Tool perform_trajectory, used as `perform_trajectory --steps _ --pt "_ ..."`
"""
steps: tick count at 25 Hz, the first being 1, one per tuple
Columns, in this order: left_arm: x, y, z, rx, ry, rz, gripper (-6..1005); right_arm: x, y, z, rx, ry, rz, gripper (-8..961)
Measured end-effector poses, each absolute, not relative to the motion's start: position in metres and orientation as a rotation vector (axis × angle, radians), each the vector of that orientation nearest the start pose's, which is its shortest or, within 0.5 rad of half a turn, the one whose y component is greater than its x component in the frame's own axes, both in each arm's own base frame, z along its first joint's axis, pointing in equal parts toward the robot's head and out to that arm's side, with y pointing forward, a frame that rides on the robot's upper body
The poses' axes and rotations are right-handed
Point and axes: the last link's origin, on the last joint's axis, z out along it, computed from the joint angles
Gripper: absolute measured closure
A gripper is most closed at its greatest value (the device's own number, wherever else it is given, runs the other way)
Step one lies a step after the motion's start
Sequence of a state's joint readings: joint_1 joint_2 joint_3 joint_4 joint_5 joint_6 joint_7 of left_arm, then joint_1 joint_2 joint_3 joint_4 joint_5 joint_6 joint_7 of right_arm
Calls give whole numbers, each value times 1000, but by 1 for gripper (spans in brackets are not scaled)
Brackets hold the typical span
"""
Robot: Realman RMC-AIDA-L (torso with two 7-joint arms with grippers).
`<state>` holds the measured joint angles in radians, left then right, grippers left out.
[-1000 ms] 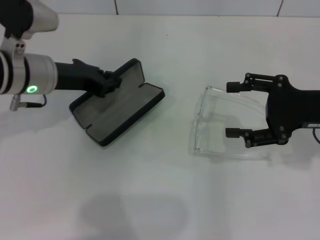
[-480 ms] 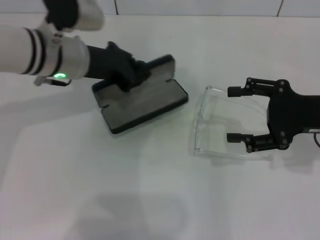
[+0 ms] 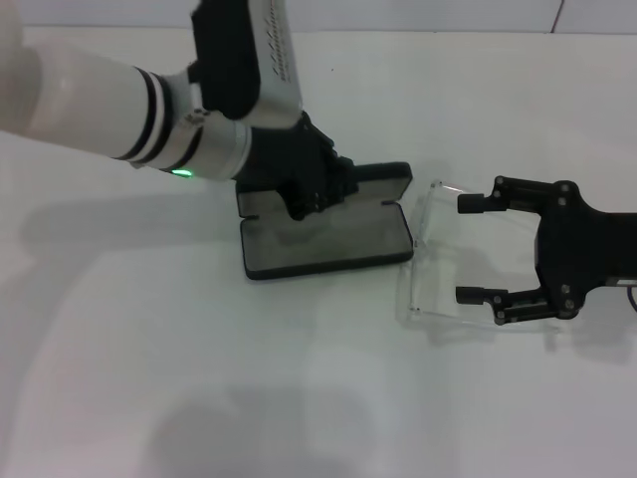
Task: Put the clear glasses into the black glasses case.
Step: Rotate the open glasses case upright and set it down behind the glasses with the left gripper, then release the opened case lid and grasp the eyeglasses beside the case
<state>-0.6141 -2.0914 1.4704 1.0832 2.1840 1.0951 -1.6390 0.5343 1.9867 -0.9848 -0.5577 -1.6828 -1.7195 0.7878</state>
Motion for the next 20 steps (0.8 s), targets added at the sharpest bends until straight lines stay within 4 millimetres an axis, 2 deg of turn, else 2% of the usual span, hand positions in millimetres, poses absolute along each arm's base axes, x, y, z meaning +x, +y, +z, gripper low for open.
perform_trajectory --steps 4,12,17,20 --pt "-157 377 -61 -2816 208 106 791 237 309 4 -2791 -306 864 132" --pt "-167 376 -60 -2778 160 102 780 240 307 5 -2804 -300 846 134" --pt "-169 373 -61 -2787 134 77 569 239 310 5 -2811 -315 827 134" --pt "-161 367 -56 -2780 115 -49 566 237 313 7 -2810 -329 817 135"
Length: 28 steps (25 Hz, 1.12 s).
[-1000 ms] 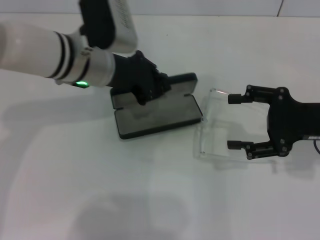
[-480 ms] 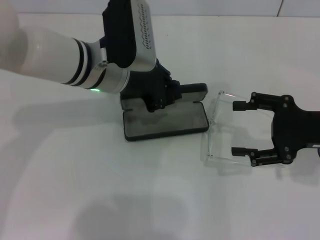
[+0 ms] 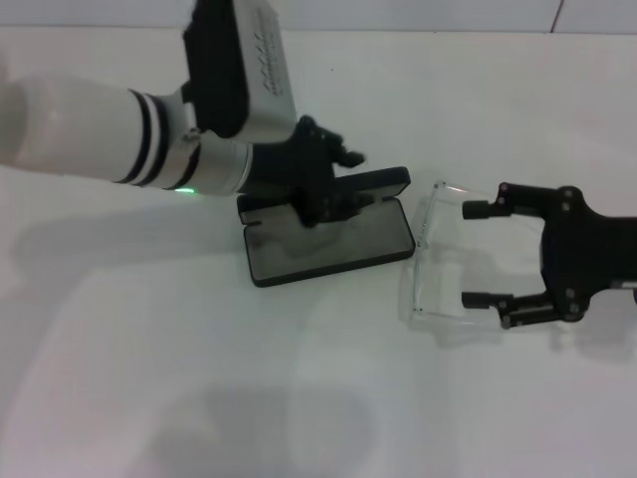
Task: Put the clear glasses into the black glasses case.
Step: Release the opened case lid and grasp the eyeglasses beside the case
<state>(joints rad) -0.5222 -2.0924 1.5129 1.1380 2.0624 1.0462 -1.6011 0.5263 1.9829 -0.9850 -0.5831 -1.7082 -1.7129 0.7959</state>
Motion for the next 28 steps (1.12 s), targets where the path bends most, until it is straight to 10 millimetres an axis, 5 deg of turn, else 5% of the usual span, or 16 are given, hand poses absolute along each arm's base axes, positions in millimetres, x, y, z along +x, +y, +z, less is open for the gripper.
perform_trajectory --steps 7,11,15,20,28 --pt "-157 341 -22 -2707 45 -567 558 225 325 13 -2852 -384 726 136" --pt "-182 321 -11 -2669 -96 -791 507 209 338 22 -2919 -516 519 137" --pt "-211 302 -11 -2620 -222 -996 504 186 350 28 -3001 -738 60 137" --pt "-236 287 -8 -2522 -332 -1161 501 148 365 13 -3006 -984 -329 138" --pt "-252 276 -9 -2472 -438 -1212 496 117 377 -19 -2927 -1258 -571 139"
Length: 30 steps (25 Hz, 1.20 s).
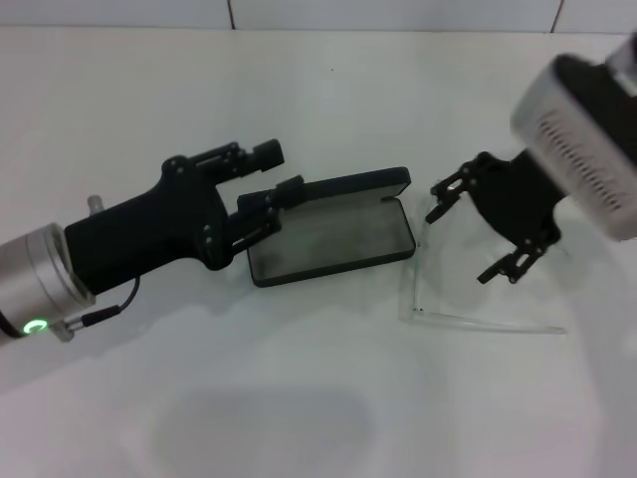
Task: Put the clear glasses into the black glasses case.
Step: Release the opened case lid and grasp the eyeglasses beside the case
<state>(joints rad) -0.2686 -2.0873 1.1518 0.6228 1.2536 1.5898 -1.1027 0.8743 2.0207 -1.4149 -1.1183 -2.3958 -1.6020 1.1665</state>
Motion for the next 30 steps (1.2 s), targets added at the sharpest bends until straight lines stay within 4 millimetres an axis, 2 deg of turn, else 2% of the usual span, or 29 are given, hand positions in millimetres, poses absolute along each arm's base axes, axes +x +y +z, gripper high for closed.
perform_trajectory --steps 8,14,18,24,29,30 --pt "-261 273 -13 -2447 -483 -1204 491 113 381 -60 -2807 -1453 -790 141" --pt "-262 272 -14 -2445 -470 -1196 488 112 388 -73 -2760 -1494 -866 156" --pt "-262 272 -14 -2441 -468 -1196 485 109 386 -74 -2746 -1514 -862 176" --pt "-264 275 -10 -2420 -467 -1188 481 90 386 -58 -2692 -1497 -771 416" --pt "-267 278 -10 -2411 -476 -1162 478 91 390 -48 -2686 -1449 -761 547" --pt "-267 279 -10 -2409 -476 -1156 478 91 390 -48 -2685 -1447 -763 549"
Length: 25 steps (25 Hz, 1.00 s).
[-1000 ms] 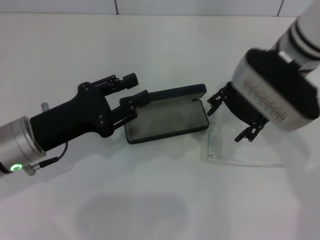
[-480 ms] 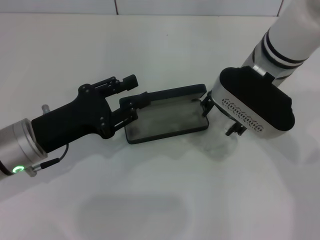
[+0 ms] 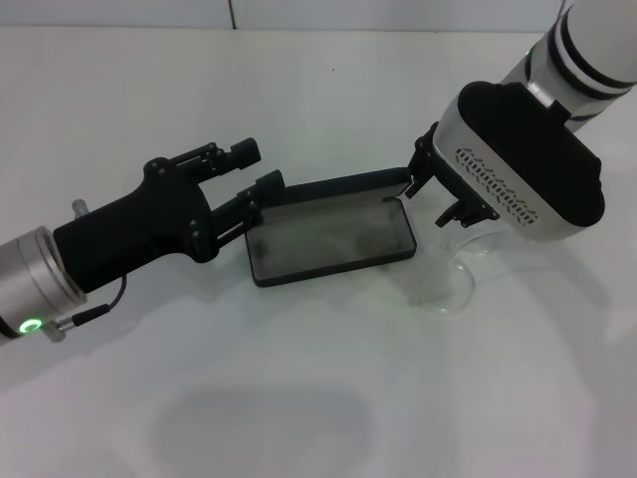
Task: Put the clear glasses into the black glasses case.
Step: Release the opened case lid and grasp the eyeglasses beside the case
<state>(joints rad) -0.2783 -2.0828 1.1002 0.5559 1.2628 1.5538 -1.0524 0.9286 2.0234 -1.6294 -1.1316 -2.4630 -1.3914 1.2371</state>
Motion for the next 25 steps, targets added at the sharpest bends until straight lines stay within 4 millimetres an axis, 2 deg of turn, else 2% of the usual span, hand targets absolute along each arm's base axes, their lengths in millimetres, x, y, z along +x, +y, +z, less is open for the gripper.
perform_trajectory --steps 5,14,18,22,23,24,25 --pt "-267 283 -9 -2410 -470 -1146 474 93 392 -38 -2698 -1383 -725 560" --pt "-265 289 -6 -2422 -457 -1131 469 94 377 -11 -2790 -1311 -593 578" --pt "-263 291 -5 -2429 -449 -1130 466 107 376 2 -2782 -1192 -503 587" --pt "-263 292 -5 -2439 -444 -1123 464 128 375 20 -2700 -1005 -315 595" --pt "-263 293 -5 -2440 -440 -1122 463 138 372 27 -2642 -918 -207 597" --pt "-262 294 -5 -2442 -438 -1120 463 138 372 27 -2642 -918 -207 599" --pt "-262 295 -4 -2442 -435 -1116 462 142 369 31 -2609 -882 -128 601"
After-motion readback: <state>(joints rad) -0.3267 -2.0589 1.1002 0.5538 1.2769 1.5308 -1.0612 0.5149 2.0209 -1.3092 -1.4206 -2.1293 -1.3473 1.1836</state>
